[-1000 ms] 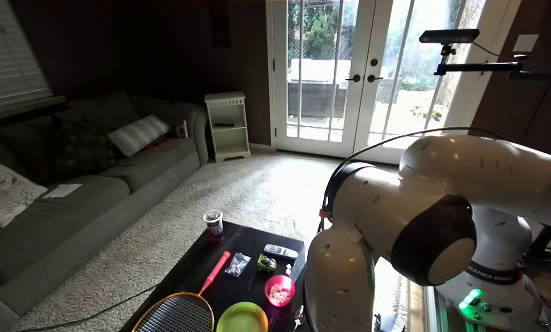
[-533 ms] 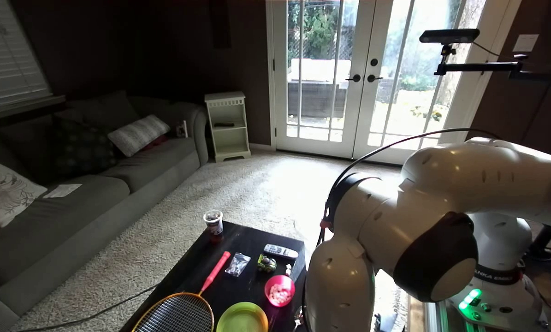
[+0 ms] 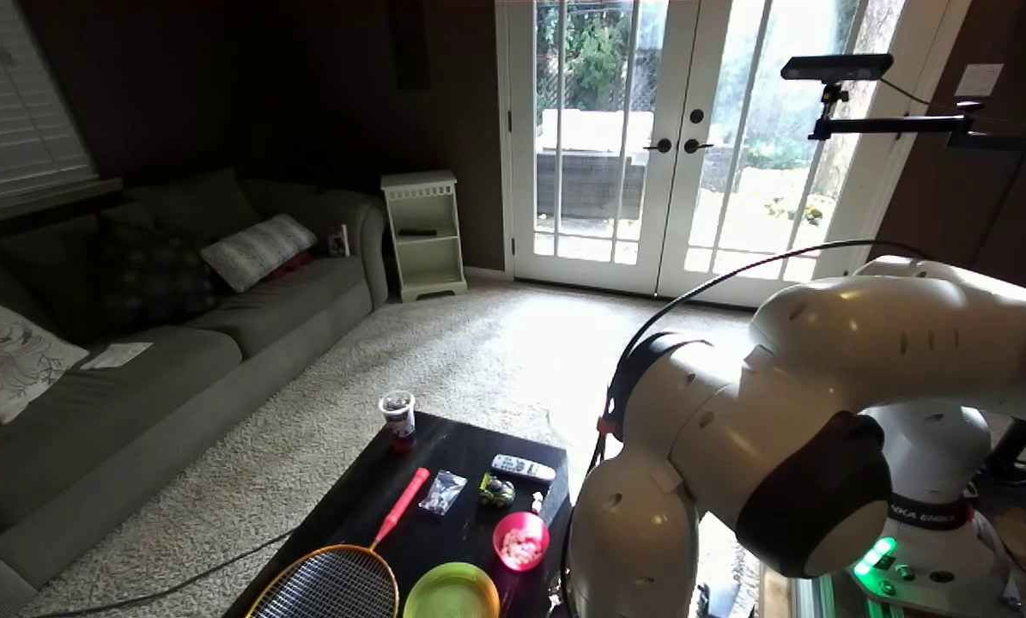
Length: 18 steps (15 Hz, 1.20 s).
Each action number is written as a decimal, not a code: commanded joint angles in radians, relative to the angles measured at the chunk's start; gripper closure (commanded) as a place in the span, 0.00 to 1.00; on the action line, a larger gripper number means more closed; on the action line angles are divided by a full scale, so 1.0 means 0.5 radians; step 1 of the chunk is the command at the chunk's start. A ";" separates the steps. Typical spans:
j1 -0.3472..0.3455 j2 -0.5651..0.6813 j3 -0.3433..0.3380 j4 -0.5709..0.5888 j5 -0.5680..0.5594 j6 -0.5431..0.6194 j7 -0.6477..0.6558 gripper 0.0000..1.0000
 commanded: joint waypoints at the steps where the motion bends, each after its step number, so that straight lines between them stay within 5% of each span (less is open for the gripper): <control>1: 0.049 0.053 -0.035 0.083 0.049 -0.055 0.062 0.13; 12: 0.047 0.053 -0.046 0.066 0.044 -0.078 0.134 0.95; 18: -0.004 0.052 -0.008 0.066 0.026 -0.069 0.136 0.95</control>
